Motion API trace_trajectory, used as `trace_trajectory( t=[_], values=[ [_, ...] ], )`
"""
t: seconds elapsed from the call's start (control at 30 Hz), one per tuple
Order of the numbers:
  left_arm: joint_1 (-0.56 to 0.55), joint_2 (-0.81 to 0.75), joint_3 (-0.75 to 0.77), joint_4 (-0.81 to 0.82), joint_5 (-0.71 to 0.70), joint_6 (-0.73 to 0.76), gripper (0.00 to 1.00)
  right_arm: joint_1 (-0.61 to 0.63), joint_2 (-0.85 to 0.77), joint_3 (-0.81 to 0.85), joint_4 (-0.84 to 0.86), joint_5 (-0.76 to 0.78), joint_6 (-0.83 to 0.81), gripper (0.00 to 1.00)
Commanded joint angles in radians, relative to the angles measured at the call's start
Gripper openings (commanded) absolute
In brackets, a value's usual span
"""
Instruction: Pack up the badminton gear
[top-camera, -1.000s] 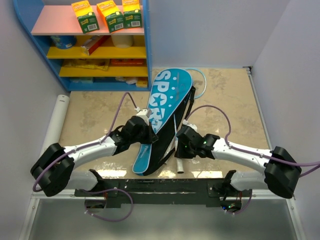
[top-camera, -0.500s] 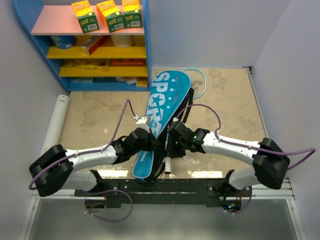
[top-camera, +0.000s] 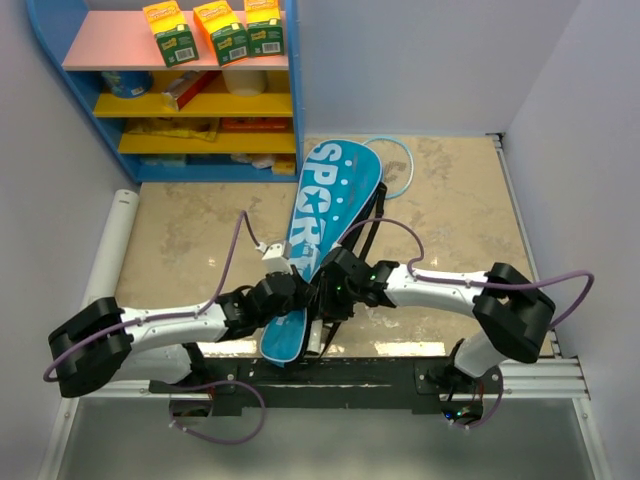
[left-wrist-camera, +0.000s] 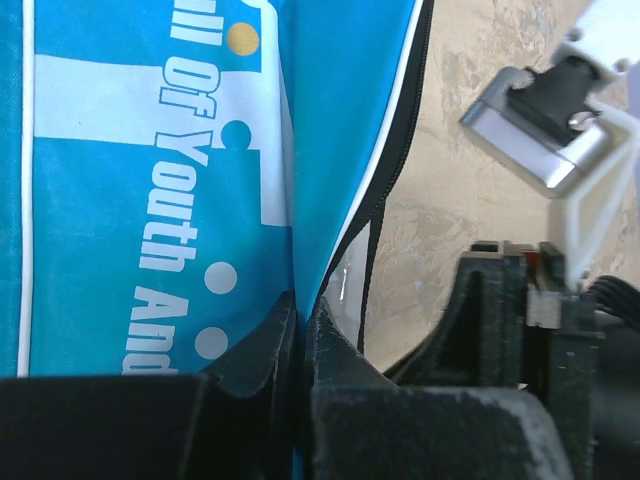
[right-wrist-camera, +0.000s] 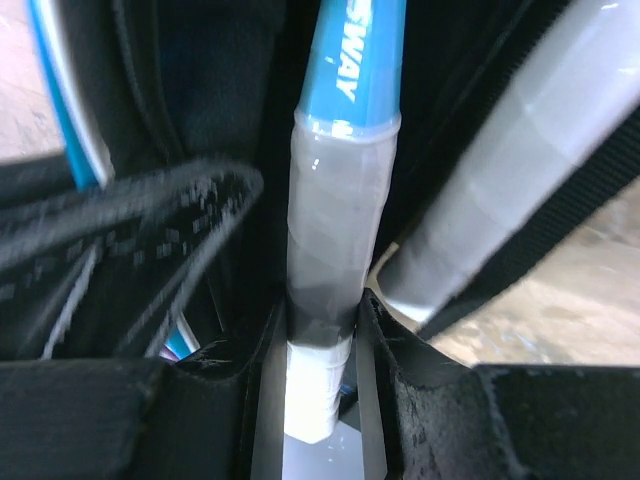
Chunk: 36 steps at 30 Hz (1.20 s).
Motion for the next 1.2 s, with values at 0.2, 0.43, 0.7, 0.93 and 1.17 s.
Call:
trace_trajectory(
  t=[0.2,0.43,0.7,0.93,1.17],
  values=[
    [-0.140,-0.015,-0.101,0.007,0.058,-0.195,0.00,-0.034,0.057,0.057,0.438,0.151,0.011,0.00],
    [-0.140,-0.035,-0.116,0.016,0.052,-0.209,0.00,-0.034,0.129,-0.032,0.636,0.151,0.048,0.16],
    [-0.139,-0.048,-0.061,-0.057,-0.002,-0.162,0.00,-0.033,0.020,-0.048,0.563,0.167,0.001,0.48],
    [-0.122,-0.059,-0.024,-0.103,-0.037,-0.136,0.00,-0.034,-0.112,-0.110,0.464,0.212,-0.007,0.54],
    [-0.097,-0.062,-0.001,-0.123,-0.031,-0.108,0.00,0.000,-0.150,-0.182,0.468,0.220,0.028,0.42]
  ],
)
